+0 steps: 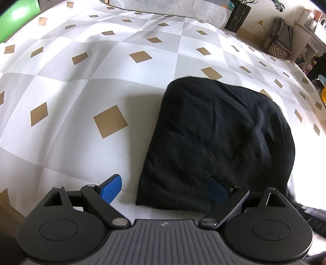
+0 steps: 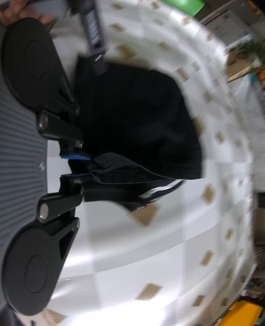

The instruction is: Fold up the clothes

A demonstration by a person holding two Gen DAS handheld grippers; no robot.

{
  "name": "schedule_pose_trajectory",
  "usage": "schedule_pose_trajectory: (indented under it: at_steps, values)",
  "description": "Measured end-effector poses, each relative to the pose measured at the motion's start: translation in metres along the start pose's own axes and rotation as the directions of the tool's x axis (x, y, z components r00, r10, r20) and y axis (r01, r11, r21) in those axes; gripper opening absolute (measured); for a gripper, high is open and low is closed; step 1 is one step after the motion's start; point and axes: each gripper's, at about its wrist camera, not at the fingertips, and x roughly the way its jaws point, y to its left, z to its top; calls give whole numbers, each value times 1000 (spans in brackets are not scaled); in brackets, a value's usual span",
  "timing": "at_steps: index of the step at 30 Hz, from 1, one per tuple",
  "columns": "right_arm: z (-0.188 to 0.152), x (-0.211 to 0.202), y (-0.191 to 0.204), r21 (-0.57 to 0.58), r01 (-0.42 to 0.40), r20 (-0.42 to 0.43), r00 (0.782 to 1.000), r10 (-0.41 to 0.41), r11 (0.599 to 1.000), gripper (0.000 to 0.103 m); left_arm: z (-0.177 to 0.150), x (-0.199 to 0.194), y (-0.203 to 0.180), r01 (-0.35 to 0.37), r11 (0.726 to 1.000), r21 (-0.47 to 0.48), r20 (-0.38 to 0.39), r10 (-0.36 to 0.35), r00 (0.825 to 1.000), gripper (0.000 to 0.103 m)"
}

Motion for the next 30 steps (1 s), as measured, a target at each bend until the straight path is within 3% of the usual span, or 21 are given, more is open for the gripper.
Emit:
schedule_pose_trajectory:
  at_steps: [4,6,12,21,30]
  values:
    - [2,4,-6,37,-2,-18,1000,2,999,17,-1,2,-4,-12,1000,21,5,11,1000,91]
    - [4,-2,-4,29,12,13,1000,-12,1000,28,0,2,-7,-13,999,32,17,13,1000,91]
    - [22,-20,-11,54,-18,151,989,9,998,37,0,10,-16,-24,997,74,24,22,999,91]
    - [76,-5,1,-33,-151,223,962,155,988,43,2,10,-36,1,987,161,62,-11,998,91]
    - [111,38,11,-29,-220,180,958,222,975,44,-2,21,-58,17,967,253,53,-31,998,91]
